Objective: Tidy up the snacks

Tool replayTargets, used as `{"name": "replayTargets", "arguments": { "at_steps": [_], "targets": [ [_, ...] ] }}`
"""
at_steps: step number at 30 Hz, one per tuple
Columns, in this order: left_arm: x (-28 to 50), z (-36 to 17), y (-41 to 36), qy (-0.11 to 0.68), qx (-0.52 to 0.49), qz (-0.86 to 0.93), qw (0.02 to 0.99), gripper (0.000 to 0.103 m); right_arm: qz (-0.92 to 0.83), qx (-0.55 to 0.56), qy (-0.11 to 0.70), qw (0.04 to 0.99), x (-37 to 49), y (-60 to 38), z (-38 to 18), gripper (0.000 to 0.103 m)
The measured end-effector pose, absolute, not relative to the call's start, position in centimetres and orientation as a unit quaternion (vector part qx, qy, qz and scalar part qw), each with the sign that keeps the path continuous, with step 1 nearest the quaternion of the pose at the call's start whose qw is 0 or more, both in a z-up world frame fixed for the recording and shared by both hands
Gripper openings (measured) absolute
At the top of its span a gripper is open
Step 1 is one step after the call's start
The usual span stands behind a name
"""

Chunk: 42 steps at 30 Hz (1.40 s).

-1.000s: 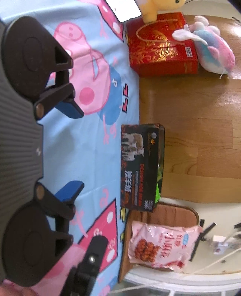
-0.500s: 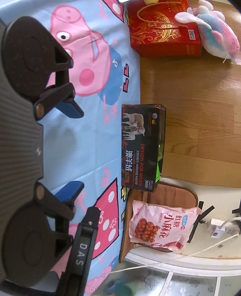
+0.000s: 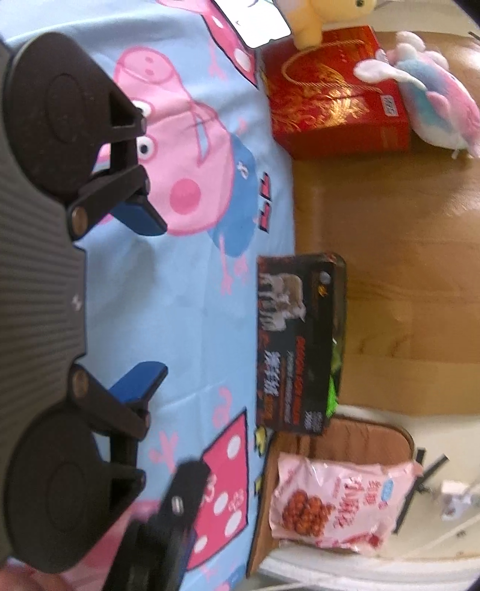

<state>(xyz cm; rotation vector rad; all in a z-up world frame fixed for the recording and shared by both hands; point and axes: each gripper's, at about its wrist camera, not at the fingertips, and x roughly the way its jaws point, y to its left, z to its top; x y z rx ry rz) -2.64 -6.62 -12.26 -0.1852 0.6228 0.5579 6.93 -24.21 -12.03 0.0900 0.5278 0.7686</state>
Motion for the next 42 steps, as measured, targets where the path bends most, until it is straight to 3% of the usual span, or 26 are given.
{"name": "replayTargets", "arguments": {
  "at_steps": [5, 11, 22, 42],
  "targets": [
    [-2.2, -12.5, -6.8, 0.321, -0.076, 0.302, 0.894, 0.079, 0.431, 0.088, 0.214, 0.872, 6.1, -26.1, -11.5, 0.095],
    [-1.5, -12.5, -8.3, 0.325, -0.016, 0.351, 0.878, 0.084, 0.479, 0.094, 0.21, 0.847, 5.2, -26.4, -11.3, 0.096],
    [-1.9, -12.4, -7.0, 0.324, -0.054, 0.366, 0.871, 0.085, 0.455, 0.184, 0.234, 0.839, 6.9, -28.6, -12.2, 0.097],
    [-2.2, -12.2, -7.6, 0.314, -0.044, 0.311, 0.896, 0.087, 0.417, 0.153, 0.206, 0.872, 5.7, -28.8, -11.9, 0.098]
  ]
}}
